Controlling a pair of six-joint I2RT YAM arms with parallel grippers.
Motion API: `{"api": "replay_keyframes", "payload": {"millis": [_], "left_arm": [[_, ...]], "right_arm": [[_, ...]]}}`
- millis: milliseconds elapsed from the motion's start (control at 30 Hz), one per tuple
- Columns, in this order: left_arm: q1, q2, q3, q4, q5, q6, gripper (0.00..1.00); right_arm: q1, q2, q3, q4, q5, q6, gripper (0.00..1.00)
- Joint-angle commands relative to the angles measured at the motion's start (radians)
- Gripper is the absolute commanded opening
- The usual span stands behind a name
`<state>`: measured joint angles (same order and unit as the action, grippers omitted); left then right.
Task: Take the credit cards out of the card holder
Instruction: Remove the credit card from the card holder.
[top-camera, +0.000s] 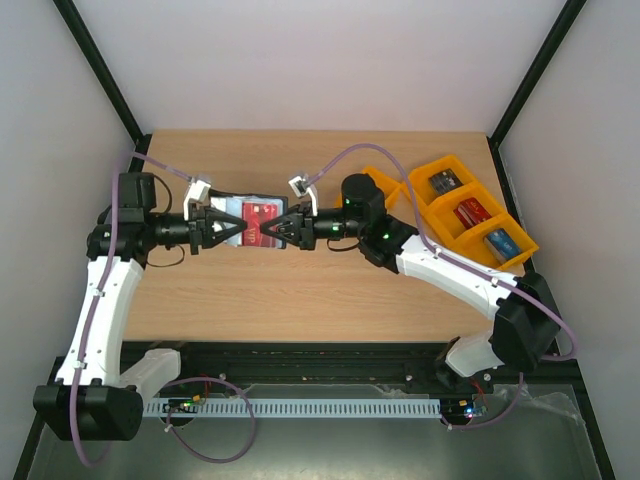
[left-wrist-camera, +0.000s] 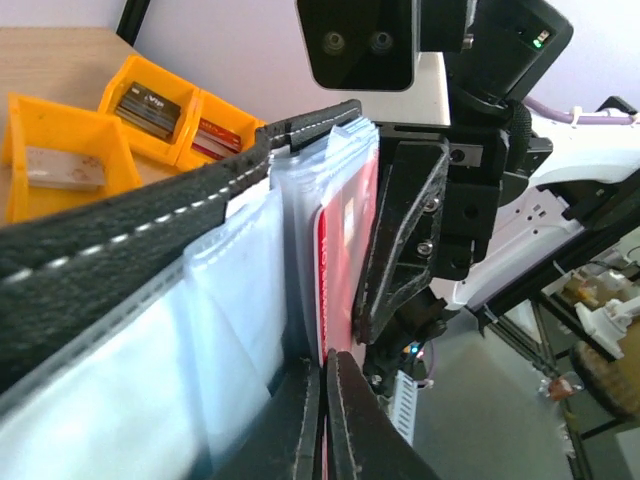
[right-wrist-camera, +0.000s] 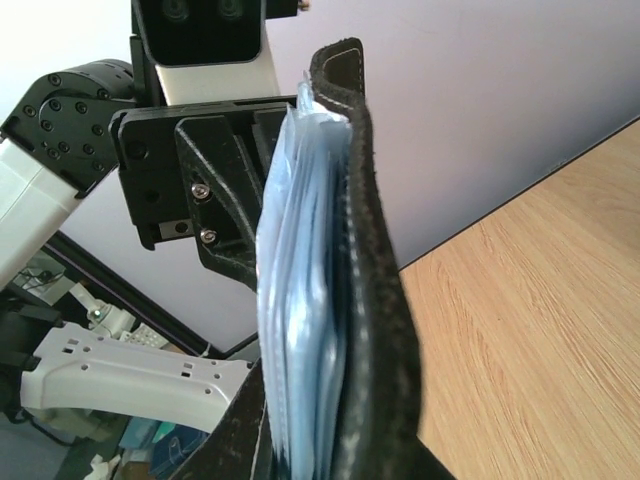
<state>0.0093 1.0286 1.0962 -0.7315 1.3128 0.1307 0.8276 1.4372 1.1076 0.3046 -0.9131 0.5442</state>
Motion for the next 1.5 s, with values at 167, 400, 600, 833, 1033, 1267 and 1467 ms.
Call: {"api": "replay_keyframes", "payload": {"millis": [167,400,600,833,1033,1267,1467], "left_arm": [[0.020,-0.007,0.015,-0.065,0.056,0.071,0.02],[0.025,-0.004,0.027,-0.078,0.047,0.091,0.02],[0.040,-0.005,0.036,-0.098,0.047,0.114,0.02],[0.064,-0.001,0.065,-0.180,0.025,0.215,0.02],[0.063,0.001,0.067,-0.203,-0.008,0.252,0.02],[0.039,0.004,0.066,-0.194,-0.055,0.244,0.34],[-0.024,0.023,0.048,-0.092,-0.067,0.136,0.41]], "right_arm": [[-0.012,-0.075,0.002,0.056,-0.012,-0.034,0.34],[-0.015,-0.077,-0.011,0.032,0.001,-0.058,0.37],[-0.032,-0.073,-0.016,0.011,-0.007,-0.064,0.08],[-0.065,-0.109,-0.041,-0.004,-0.014,-0.072,0.02],[-0.073,-0.107,-0.032,-0.042,-0.043,-0.097,0.05],[-0.073,-0.077,-0.024,0.084,-0.184,0.000,0.02],[-0.071,-0.079,-0.023,0.088,-0.190,0.005,0.02]]}}
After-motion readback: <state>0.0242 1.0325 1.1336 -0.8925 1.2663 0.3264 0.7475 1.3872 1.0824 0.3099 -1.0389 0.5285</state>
